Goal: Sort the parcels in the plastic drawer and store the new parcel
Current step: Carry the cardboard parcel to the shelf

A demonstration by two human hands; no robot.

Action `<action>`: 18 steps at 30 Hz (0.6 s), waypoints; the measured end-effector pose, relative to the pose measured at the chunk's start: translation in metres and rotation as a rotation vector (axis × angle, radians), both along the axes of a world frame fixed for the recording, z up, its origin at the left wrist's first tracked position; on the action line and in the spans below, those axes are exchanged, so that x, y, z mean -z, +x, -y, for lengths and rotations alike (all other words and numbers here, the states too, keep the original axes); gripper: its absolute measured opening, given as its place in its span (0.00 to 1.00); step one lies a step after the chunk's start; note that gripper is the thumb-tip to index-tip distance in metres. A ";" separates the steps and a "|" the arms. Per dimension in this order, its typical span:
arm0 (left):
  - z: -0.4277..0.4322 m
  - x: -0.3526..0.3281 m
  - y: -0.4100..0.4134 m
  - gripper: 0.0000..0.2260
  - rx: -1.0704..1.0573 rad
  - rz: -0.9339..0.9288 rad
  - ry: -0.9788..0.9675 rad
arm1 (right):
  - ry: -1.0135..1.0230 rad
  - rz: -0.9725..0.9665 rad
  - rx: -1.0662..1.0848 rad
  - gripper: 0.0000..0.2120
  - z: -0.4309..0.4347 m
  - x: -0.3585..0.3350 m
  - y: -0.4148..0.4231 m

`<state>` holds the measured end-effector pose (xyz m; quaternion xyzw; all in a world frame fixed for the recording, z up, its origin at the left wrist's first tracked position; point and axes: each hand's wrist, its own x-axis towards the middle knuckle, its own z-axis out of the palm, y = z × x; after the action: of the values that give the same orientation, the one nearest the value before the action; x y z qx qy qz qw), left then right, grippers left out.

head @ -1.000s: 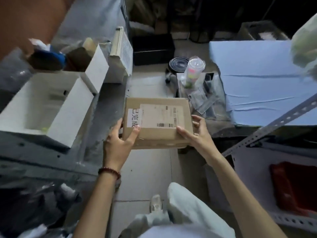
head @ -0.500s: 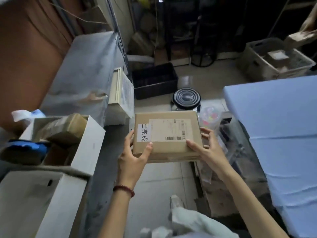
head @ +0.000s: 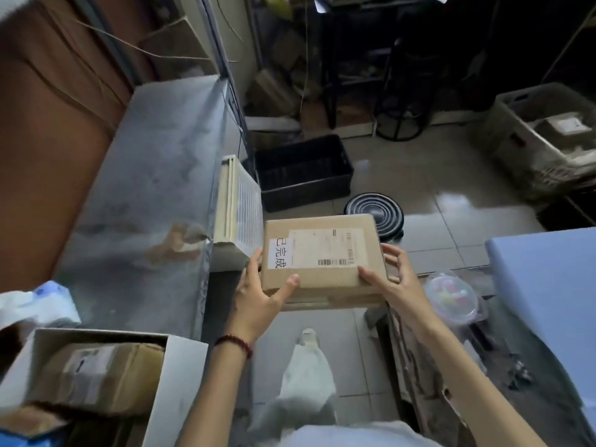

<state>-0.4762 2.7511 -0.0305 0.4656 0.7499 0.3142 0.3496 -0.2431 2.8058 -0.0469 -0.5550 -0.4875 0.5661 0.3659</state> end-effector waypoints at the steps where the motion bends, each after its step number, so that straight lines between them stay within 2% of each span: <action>1: -0.016 -0.002 -0.013 0.38 0.019 -0.006 -0.016 | -0.007 0.004 -0.007 0.30 -0.017 -0.002 -0.010; 7: -0.094 -0.018 -0.070 0.34 -0.062 -0.046 -0.029 | 0.077 0.101 -0.073 0.35 -0.105 -0.006 -0.077; 11: -0.129 -0.012 -0.091 0.35 -0.133 -0.024 -0.036 | 0.078 0.099 -0.119 0.32 -0.160 -0.001 -0.109; 15: -0.173 -0.006 -0.101 0.31 -0.180 -0.059 -0.062 | 0.082 0.095 -0.188 0.30 -0.234 0.009 -0.127; 18: -0.215 0.002 -0.107 0.29 -0.319 -0.030 -0.019 | 0.082 0.085 -0.296 0.27 -0.296 0.013 -0.145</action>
<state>-0.5836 2.9666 -0.0323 0.3421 0.8223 0.3517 0.2884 -0.3881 3.1017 -0.0597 -0.4851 -0.6017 0.5695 0.2797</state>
